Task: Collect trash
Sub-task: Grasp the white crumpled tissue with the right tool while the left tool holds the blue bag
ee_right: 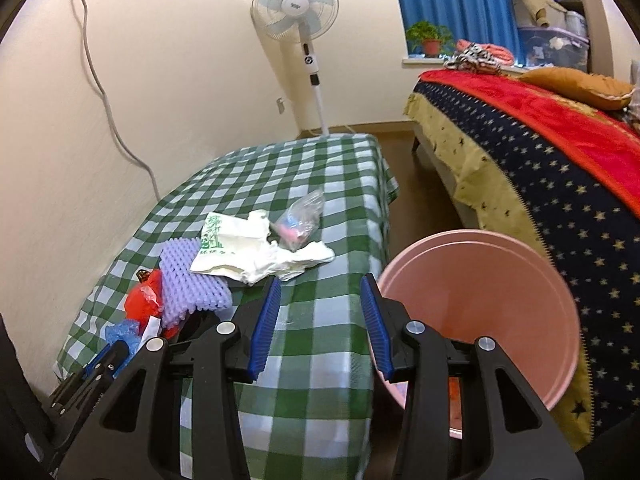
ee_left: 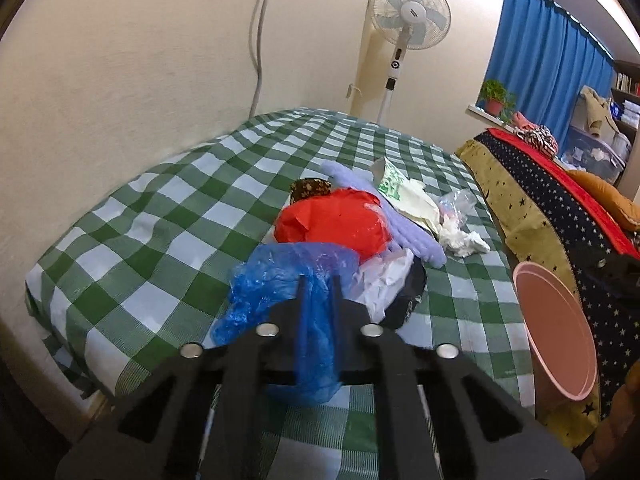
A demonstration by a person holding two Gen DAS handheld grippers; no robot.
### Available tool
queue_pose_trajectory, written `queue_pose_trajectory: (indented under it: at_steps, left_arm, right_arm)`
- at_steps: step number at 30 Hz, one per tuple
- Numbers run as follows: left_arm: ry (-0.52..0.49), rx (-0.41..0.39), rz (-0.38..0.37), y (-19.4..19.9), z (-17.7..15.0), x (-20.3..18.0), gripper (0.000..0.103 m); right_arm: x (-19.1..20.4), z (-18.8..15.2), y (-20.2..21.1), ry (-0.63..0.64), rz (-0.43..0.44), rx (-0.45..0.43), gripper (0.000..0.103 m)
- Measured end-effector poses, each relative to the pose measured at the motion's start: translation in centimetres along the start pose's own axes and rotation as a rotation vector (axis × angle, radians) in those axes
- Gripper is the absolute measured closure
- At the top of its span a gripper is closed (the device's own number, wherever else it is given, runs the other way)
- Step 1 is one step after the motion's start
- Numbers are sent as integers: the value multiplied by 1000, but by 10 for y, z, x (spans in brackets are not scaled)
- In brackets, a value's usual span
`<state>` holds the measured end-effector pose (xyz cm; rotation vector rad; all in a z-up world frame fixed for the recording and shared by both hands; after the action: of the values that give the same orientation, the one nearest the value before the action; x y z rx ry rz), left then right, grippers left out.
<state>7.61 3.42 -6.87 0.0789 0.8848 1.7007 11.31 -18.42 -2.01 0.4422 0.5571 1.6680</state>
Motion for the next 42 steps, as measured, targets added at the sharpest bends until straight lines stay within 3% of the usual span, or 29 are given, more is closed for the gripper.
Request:
queue_pose_trajectory:
  at_steps: [9, 34, 36, 42]
  left_arm:
    - [-5, -63, 17, -1, 20, -6, 101]
    - [7, -29, 24, -26, 27, -4, 101]
    - [11, -27, 24, -26, 27, -4, 101]
    - [19, -24, 20, -26, 28, -3, 101]
  right_arm:
    - [17, 4, -36, 0, 46, 28, 61]
    - [44, 11, -124, -58, 114, 128, 65]
    - [44, 9, -126, -55, 110, 138, 78]
    - [42, 5, -126, -47, 109, 150, 97]
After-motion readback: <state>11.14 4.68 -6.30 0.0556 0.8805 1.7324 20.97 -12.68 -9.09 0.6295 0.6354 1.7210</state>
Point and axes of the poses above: each gripper's, at about its wrist camera, not at the fingertips, and y roughly against the way its jaws point, x to its left, z to its top, the point moved 5 cm from there along -y, roughly the way its jaws point, and after that the axes turned 14 degrees about y, right-handed, at the moved point
